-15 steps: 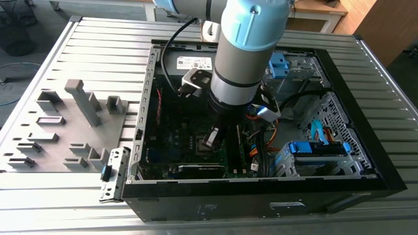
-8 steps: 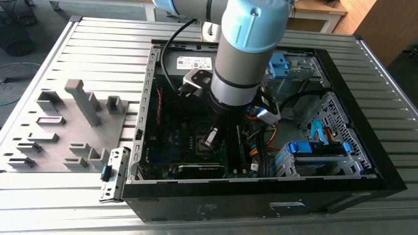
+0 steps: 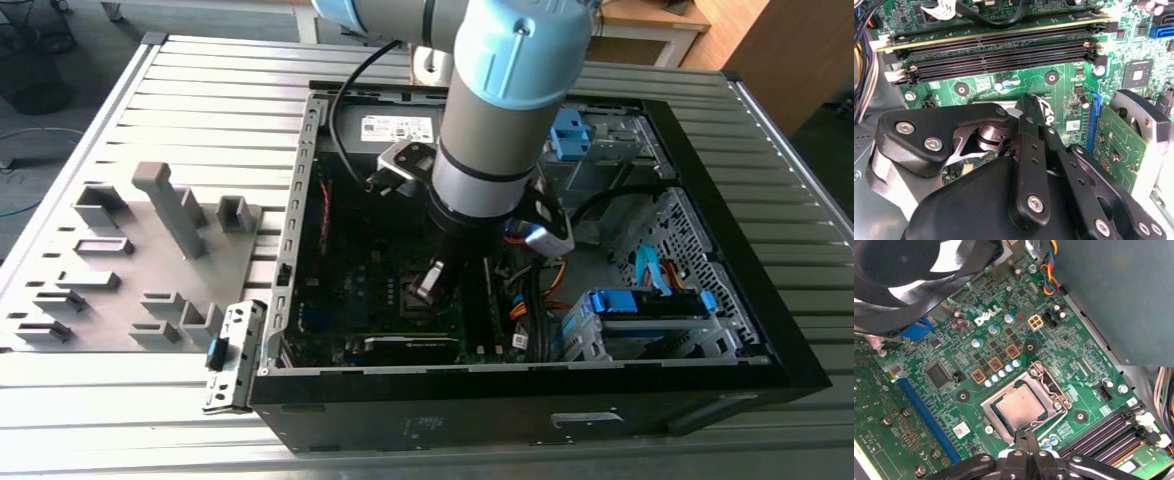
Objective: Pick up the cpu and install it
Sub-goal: 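Install the first cpu locking lever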
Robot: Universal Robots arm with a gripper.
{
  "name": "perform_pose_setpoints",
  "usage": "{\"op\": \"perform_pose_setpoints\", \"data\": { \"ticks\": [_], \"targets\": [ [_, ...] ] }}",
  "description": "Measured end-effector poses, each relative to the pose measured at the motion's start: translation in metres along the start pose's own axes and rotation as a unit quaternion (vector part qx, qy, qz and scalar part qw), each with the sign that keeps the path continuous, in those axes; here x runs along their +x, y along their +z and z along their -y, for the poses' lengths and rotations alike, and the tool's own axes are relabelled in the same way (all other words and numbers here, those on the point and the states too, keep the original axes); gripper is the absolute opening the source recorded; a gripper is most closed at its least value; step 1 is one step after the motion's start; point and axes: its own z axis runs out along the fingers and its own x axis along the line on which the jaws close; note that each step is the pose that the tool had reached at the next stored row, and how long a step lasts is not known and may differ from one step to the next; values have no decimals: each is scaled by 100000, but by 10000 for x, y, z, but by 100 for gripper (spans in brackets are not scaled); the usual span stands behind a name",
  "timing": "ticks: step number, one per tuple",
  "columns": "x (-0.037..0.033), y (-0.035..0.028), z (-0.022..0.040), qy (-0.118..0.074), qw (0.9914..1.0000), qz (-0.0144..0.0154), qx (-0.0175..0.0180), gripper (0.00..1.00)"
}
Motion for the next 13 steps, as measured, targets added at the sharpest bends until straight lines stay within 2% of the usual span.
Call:
{"op": "perform_pose_setpoints", "data": {
  "ticks": [6, 13],
  "targets": [
    [-1, 28, 1, 2375, 99971, -259, 67, 10],
    [-3, 56, 1, 4199, 99911, -256, -40, 10]
  ]
}}
